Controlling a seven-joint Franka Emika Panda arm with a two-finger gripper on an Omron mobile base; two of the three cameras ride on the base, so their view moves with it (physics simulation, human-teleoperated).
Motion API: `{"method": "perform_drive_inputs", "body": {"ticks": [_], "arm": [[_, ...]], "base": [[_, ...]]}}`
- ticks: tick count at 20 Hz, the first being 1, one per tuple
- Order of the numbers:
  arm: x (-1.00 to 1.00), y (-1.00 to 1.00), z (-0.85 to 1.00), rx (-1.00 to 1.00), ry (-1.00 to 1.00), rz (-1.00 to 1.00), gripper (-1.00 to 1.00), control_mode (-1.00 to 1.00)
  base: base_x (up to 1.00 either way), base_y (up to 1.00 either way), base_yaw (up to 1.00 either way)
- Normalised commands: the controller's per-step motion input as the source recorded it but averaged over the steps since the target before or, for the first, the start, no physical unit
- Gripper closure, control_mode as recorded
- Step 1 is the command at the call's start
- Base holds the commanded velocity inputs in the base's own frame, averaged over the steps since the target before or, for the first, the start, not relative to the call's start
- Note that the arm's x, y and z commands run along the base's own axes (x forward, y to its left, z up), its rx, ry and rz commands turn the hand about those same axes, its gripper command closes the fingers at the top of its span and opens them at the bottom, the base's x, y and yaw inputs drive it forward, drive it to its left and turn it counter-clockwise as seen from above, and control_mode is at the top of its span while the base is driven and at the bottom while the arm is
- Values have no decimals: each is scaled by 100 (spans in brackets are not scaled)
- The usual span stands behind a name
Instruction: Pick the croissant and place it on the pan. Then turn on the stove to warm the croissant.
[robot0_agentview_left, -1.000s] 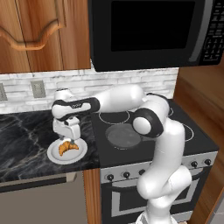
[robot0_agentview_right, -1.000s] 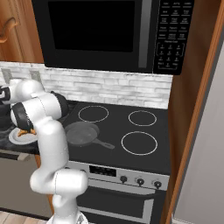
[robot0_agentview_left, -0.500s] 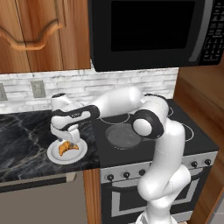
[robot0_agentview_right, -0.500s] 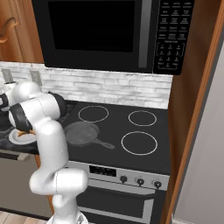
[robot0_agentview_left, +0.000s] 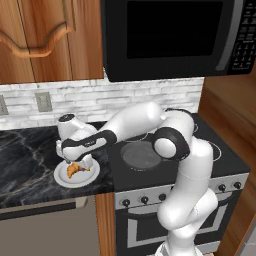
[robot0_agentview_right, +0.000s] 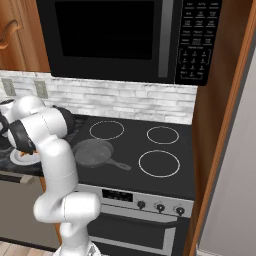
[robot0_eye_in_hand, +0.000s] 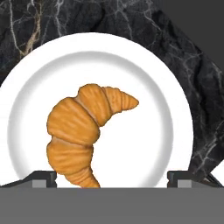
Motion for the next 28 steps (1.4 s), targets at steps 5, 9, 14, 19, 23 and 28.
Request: {"method": "perform_drive_inputs", "body": {"ticks": [5, 9, 14, 19, 23, 28], "arm": [[19, 0, -8, 3, -8, 10, -100, -100], [20, 0, -12, 3, -6, 8, -100, -100], [12, 0, -20, 2, -3, 4, -100, -100], [22, 0, -17, 1, -1, 2, -100, -100], [29, 0, -11, 0, -2, 0, -100, -100], [17, 0, -18, 0, -2, 1, -100, -100]], "base": [[0, 0, 0], [0, 0, 0], [0, 0, 0], [0, 0, 0], [0, 0, 0], [0, 0, 0]]}}
